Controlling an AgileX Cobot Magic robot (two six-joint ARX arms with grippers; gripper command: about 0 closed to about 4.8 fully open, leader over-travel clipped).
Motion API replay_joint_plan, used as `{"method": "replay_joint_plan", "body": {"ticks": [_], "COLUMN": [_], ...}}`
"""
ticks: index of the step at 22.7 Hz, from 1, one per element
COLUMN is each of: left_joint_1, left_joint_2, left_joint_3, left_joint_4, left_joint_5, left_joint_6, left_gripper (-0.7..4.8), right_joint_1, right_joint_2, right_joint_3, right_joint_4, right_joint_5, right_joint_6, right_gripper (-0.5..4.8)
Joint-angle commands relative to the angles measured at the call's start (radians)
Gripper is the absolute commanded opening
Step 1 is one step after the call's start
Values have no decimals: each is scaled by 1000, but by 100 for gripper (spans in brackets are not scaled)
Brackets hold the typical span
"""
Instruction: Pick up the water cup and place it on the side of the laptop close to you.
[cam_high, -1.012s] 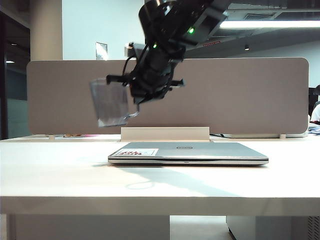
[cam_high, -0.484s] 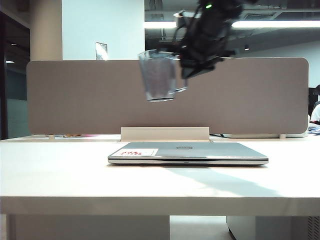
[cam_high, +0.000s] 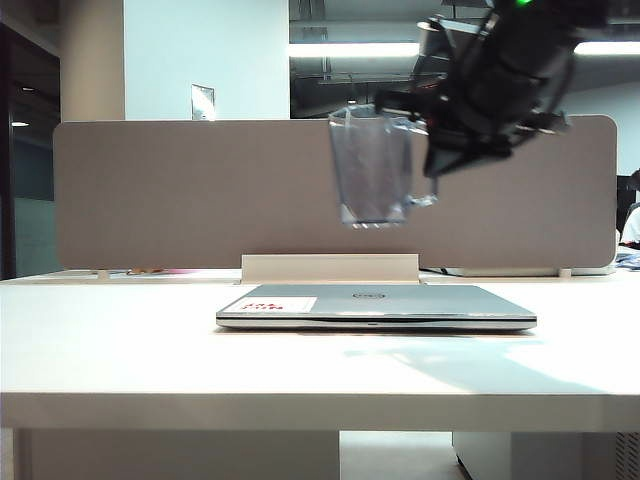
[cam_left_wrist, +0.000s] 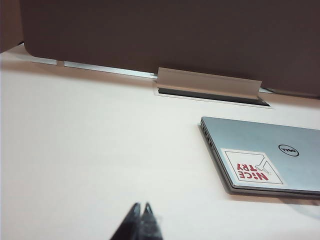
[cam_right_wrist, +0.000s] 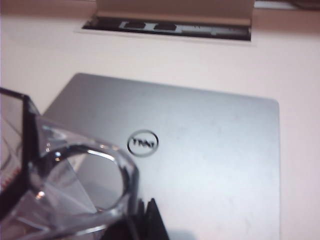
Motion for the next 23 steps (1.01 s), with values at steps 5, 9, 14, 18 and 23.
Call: {"method": "replay_joint_plan", "body": {"ticks": [5,9,14,18,23], "left_joint_1": [-2,-2,-2,-2,-2], "left_joint_2": [0,0,1,0,1], "left_joint_3": [2,2,2,2,2], "left_joint_4": [10,6,-6,-6,-7], "left_joint_5": [2,5,5,5,5], "left_joint_6": [7,7,7,8,8], "left_gripper": [-4,-4,-4,-4,-4], "right_joint_1": [54,84,84,83,80], "right_joint_2": [-63,-63,-63,-59,-26], "right_joint_3": [-171,-255,-341,-399,-439], "right_joint_4": [114,224,332,408,498], "right_joint_5": [-13,-14,10,27,27], "right_joint_6": [7,5,11,11,11], "right_gripper": [-4,-4,-4,-4,-4]}}
